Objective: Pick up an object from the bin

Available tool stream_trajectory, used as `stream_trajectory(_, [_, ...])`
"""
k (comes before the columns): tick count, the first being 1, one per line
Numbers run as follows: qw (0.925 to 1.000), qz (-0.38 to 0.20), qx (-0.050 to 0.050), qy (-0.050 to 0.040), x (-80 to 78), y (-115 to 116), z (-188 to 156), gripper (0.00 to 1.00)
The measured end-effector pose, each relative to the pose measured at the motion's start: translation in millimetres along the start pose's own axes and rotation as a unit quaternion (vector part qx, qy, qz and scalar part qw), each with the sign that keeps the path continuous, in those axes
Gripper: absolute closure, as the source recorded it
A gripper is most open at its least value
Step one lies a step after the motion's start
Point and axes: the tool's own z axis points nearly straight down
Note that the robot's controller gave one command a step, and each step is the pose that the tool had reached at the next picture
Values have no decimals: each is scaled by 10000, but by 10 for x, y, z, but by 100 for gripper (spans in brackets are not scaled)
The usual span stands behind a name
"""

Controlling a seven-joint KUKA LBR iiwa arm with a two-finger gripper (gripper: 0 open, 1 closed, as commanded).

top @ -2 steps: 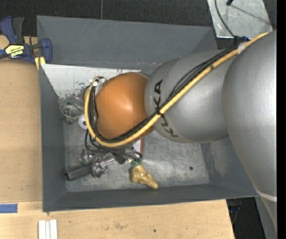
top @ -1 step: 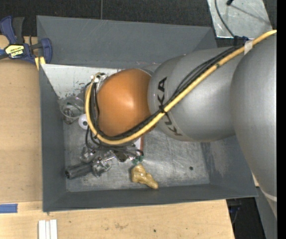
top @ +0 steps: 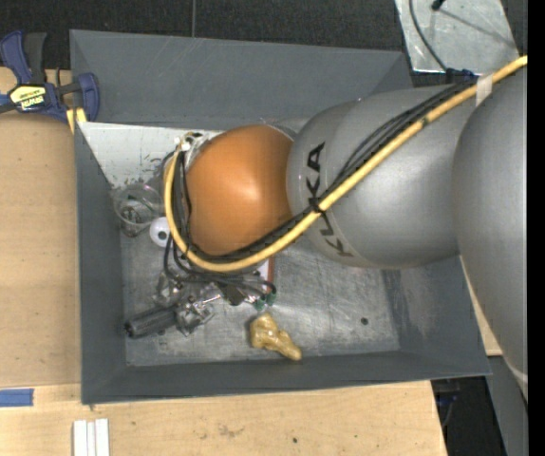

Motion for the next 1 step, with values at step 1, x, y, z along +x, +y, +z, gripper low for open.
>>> stream_trajectory(1, [10000,2,4,-13,-7,-3,-59,100])
